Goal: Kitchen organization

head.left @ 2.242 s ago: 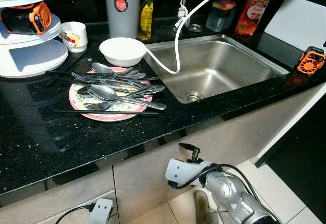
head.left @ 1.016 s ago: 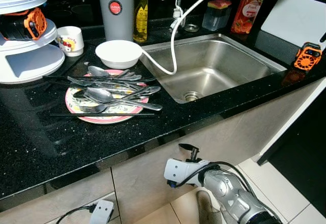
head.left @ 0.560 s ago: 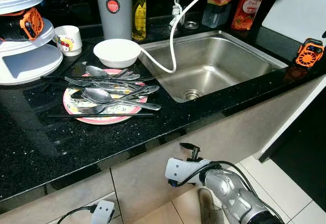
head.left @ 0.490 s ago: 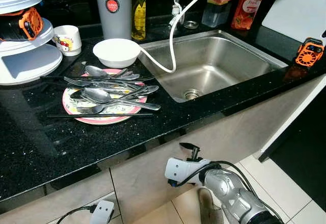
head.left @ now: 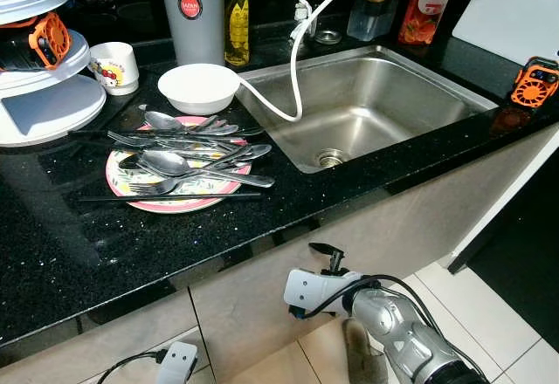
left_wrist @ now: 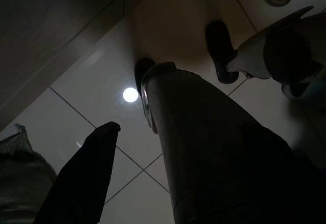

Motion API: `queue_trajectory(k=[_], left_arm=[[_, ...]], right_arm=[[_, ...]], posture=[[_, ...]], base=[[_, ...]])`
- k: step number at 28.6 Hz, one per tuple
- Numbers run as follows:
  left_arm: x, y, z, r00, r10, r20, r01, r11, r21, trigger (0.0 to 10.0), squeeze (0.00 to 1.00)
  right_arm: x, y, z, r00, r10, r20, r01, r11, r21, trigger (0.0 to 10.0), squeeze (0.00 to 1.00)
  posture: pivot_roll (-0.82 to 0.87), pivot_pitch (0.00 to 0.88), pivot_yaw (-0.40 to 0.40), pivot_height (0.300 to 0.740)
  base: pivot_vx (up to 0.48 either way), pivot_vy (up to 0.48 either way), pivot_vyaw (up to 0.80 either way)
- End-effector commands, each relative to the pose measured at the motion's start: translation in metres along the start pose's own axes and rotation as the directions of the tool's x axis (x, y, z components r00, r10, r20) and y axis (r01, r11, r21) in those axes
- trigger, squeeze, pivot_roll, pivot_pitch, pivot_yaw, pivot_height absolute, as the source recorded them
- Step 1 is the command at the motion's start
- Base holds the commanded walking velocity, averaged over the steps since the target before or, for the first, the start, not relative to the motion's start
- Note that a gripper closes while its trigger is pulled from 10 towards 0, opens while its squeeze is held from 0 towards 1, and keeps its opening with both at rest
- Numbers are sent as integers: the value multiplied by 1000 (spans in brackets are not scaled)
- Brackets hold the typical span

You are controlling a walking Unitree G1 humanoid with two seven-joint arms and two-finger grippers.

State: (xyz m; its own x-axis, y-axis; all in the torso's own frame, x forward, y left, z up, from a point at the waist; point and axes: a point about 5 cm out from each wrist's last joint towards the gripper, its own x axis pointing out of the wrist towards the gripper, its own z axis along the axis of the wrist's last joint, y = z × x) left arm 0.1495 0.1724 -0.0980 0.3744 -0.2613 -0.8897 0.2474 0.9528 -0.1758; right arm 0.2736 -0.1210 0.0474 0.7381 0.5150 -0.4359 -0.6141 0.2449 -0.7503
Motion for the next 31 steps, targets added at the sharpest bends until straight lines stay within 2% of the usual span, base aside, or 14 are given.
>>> queue_trajectory(k=[1, 11, 16, 23, 31], left_arm=[[0, -1, -4, 1000, -8, -19, 8, 1000, 10, 10000, 0], [0, -2, -3, 1000, -11, -20, 11, 1000, 25, 10000, 0], [1, -3, -3, 1000, -14, -19, 14, 1000, 24, 10000, 0], [1, -5, -10, 1000, -14, -17, 13, 1000, -16, 10000, 0], [0, -5, -12, 1000, -18, -15, 18, 999, -31, 10000, 0]], right_arm=[[0, 3, -2, 1000, 2, -11, -2, 1000, 9, 10000, 0], [2, 3, -2, 1000, 4, -11, -4, 1000, 13, 10000, 0], [1, 4, -3, 1000, 5, -11, -5, 1000, 20, 10000, 0], [-4, 7, -2, 1000, 1, -2, -1, 1000, 24, 10000, 0], [-6, 9, 1, 1000, -26, 8, 26, 1000, 14, 10000, 0]], posture=[[-98, 41, -14, 740], [-98, 28, -15, 740], [-103, 33, -47, 740], [-88, 73, -78, 740], [-102, 61, -72, 740]], base=[[0, 0, 0], [0, 0, 0], [0, 0, 0], [0, 0, 0], [0, 0, 0]])
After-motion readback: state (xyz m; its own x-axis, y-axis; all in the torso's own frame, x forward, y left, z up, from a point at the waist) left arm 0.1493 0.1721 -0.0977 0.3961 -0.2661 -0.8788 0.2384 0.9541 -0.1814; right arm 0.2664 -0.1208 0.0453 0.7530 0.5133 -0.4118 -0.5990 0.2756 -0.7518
